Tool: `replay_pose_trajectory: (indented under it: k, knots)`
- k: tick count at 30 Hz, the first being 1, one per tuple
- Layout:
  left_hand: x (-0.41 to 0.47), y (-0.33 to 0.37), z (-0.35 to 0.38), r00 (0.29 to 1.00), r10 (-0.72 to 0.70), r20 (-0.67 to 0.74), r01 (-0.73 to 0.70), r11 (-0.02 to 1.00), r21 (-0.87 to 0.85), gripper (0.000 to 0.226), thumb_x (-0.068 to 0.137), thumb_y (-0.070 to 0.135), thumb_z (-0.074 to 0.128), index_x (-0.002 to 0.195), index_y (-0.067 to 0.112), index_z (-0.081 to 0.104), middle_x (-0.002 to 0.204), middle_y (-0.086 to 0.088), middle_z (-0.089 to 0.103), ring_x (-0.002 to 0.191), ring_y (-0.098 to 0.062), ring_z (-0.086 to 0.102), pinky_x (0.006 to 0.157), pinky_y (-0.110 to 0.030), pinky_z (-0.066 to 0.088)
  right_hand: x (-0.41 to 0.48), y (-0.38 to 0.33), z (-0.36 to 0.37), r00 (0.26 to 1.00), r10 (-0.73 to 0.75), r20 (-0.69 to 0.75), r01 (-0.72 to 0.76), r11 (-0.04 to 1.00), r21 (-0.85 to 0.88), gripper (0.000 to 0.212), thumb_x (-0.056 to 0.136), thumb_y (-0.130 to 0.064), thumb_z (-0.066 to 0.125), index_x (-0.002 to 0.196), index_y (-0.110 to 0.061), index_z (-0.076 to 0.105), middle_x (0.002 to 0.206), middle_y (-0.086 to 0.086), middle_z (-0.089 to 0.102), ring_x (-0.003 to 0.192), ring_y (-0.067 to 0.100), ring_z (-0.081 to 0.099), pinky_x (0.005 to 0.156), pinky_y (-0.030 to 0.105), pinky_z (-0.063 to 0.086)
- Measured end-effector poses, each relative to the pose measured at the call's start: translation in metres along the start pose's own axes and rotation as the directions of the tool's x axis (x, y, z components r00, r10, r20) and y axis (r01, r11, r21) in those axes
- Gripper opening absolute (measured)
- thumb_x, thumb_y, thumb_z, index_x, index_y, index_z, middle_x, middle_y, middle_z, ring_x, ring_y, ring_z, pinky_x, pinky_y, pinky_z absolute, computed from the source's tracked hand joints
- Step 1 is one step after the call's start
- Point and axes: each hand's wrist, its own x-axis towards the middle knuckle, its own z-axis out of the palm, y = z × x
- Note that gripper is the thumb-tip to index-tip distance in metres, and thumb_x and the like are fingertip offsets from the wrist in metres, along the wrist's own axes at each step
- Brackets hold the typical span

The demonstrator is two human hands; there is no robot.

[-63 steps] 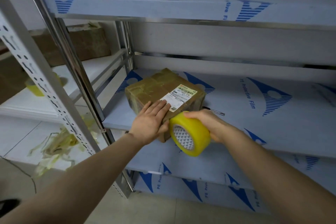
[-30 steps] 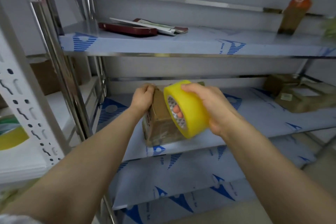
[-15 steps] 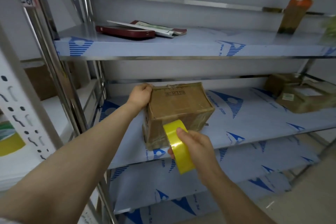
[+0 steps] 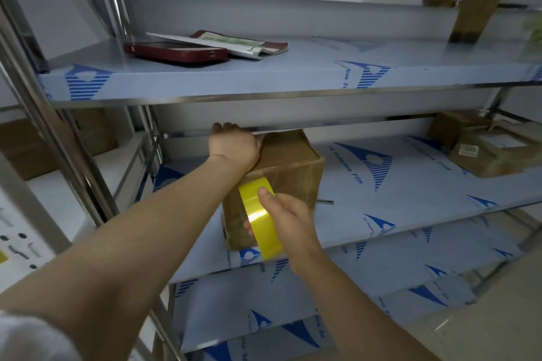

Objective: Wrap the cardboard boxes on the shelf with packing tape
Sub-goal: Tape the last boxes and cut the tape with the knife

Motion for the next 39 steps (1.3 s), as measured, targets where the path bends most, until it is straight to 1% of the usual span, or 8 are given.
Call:
replay_pose_trajectory:
  k: [3, 5, 11, 14, 19, 23, 28, 39]
  knots:
    - [-0.005, -0.008, 0.007, 0.946, 0.014, 0.324, 0.042, 0.985, -0.166, 0.093, 0.085, 0.077, 0.015, 0.152, 0.012, 0.011, 0.159, -0.011, 0.009, 0.147, -0.025, 0.009, 0.118, -0.045, 0.007, 0.011, 0.0, 0.0, 0.999, 0.019, 0.051, -0.021, 0.999, 0.031, 0.044, 0.089, -0.042, 0.062, 0.086, 0.002, 0.063, 0.079, 0.022, 0.071, 0.065, 0.03, 0.067, 0.073, 0.046, 0.056]
    - [-0.005, -0.016, 0.012, 0.938, 0.028, 0.345, 0.039, 0.982, -0.186, 0.097, 0.082, 0.081, 0.015, 0.153, 0.015, 0.0, 0.16, -0.009, 0.001, 0.148, -0.024, 0.0, 0.118, -0.046, 0.002, 0.015, 0.0, 0.003, 0.997, 0.012, 0.072, -0.014, 1.0, 0.028, 0.045, 0.09, -0.039, 0.061, 0.089, 0.005, 0.062, 0.078, 0.022, 0.071, 0.066, 0.028, 0.067, 0.074, 0.047, 0.056]
    - [0.0, -0.031, 0.0, 0.884, 0.145, 0.444, -0.049, 0.974, -0.222, 0.126, 0.053, 0.097, 0.02, 0.153, 0.022, 0.002, 0.16, -0.008, 0.002, 0.147, -0.026, -0.001, 0.118, -0.044, -0.001, 0.022, 0.003, 0.0, 0.994, 0.019, 0.109, -0.022, 0.999, 0.031, 0.038, 0.09, -0.044, 0.06, 0.082, -0.007, 0.066, 0.076, 0.017, 0.073, 0.068, 0.028, 0.068, 0.072, 0.042, 0.057]
    - [-0.007, -0.028, 0.006, 0.924, 0.15, 0.352, -0.096, 0.981, -0.167, 0.117, 0.061, 0.092, 0.022, 0.153, 0.022, 0.004, 0.158, -0.011, 0.011, 0.146, -0.029, 0.007, 0.117, -0.042, 0.004, 0.023, 0.004, -0.005, 0.99, 0.016, 0.138, -0.021, 0.999, 0.036, 0.03, 0.089, -0.041, 0.062, 0.084, -0.013, 0.068, 0.077, 0.014, 0.073, 0.07, 0.025, 0.069, 0.073, 0.041, 0.057]
    - [-0.005, -0.032, -0.013, 0.867, 0.14, 0.478, 0.007, 0.956, -0.292, 0.107, 0.072, 0.081, 0.046, 0.153, 0.022, 0.009, 0.159, -0.009, 0.012, 0.145, -0.028, 0.012, 0.114, -0.036, 0.017, 0.012, 0.018, -0.013, 0.962, -0.047, 0.269, 0.04, 0.999, 0.033, 0.009, 0.082, -0.021, 0.073, 0.09, -0.02, 0.069, 0.077, -0.001, 0.072, 0.073, 0.01, 0.067, 0.067, 0.025, 0.054]
    - [-0.016, -0.024, -0.016, 0.924, 0.137, 0.356, -0.059, 0.973, -0.223, 0.096, 0.074, 0.08, 0.046, 0.147, 0.02, 0.031, 0.147, -0.012, 0.038, 0.135, -0.031, 0.032, 0.104, -0.032, 0.03, 0.01, 0.013, -0.019, 0.978, -0.08, 0.194, 0.05, 0.987, 0.154, 0.011, 0.08, -0.021, 0.075, 0.086, -0.013, 0.069, 0.073, 0.007, 0.069, 0.067, 0.02, 0.064, 0.069, 0.036, 0.053]
    - [-0.018, -0.019, -0.009, 0.88, -0.02, 0.475, 0.087, 0.989, -0.119, 0.099, 0.077, 0.085, 0.011, 0.153, 0.022, -0.001, 0.16, -0.011, -0.003, 0.147, -0.028, -0.006, 0.116, -0.046, -0.004, 0.007, 0.007, -0.02, 0.974, -0.077, 0.211, 0.059, 0.994, 0.089, 0.013, 0.081, -0.023, 0.074, 0.084, -0.012, 0.068, 0.066, 0.005, 0.067, 0.059, 0.013, 0.063, 0.063, 0.03, 0.052]
    - [0.008, -0.022, 0.004, 0.884, -0.147, 0.444, 0.244, 0.955, -0.17, 0.099, 0.081, 0.082, 0.022, 0.152, 0.014, 0.01, 0.159, -0.011, 0.008, 0.146, -0.03, 0.011, 0.115, -0.042, 0.012, 0.021, 0.006, -0.017, 0.974, -0.015, 0.227, 0.004, 0.999, 0.05, 0.01, 0.081, -0.025, 0.074, 0.079, -0.017, 0.07, 0.068, 0.004, 0.066, 0.062, 0.016, 0.063, 0.067, 0.034, 0.052]
